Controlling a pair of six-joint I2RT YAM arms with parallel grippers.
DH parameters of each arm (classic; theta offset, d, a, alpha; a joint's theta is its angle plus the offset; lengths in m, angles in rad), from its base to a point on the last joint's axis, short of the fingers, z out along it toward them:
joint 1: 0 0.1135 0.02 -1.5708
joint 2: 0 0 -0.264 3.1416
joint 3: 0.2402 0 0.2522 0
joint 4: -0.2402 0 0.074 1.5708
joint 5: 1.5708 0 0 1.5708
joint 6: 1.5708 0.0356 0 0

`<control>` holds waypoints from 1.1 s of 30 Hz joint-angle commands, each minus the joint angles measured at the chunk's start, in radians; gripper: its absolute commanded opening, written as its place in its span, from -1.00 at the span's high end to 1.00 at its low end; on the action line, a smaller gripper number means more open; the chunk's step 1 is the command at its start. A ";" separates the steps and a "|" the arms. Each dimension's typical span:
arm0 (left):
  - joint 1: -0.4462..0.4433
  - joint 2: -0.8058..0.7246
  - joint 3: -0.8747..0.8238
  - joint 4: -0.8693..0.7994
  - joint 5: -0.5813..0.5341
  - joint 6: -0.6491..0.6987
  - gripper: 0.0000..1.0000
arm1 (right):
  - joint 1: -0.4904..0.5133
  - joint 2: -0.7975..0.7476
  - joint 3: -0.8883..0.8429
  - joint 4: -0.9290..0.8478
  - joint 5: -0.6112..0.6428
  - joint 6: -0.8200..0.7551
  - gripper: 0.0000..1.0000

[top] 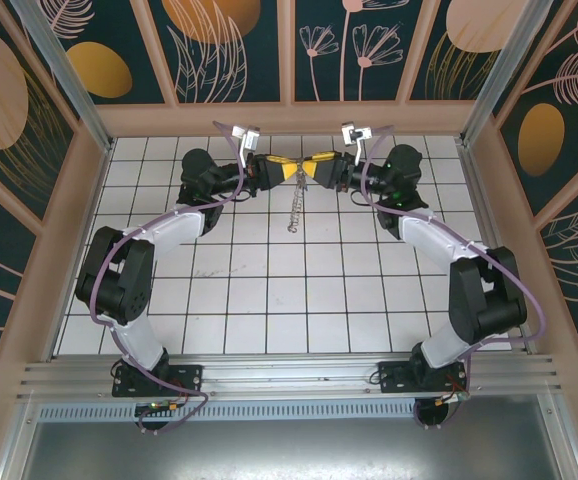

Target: Put the keys on the keyring

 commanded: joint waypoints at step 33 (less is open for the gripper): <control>-0.003 0.015 0.026 -0.005 -0.040 0.018 0.88 | 0.017 0.022 -0.002 -0.005 0.001 -0.056 1.00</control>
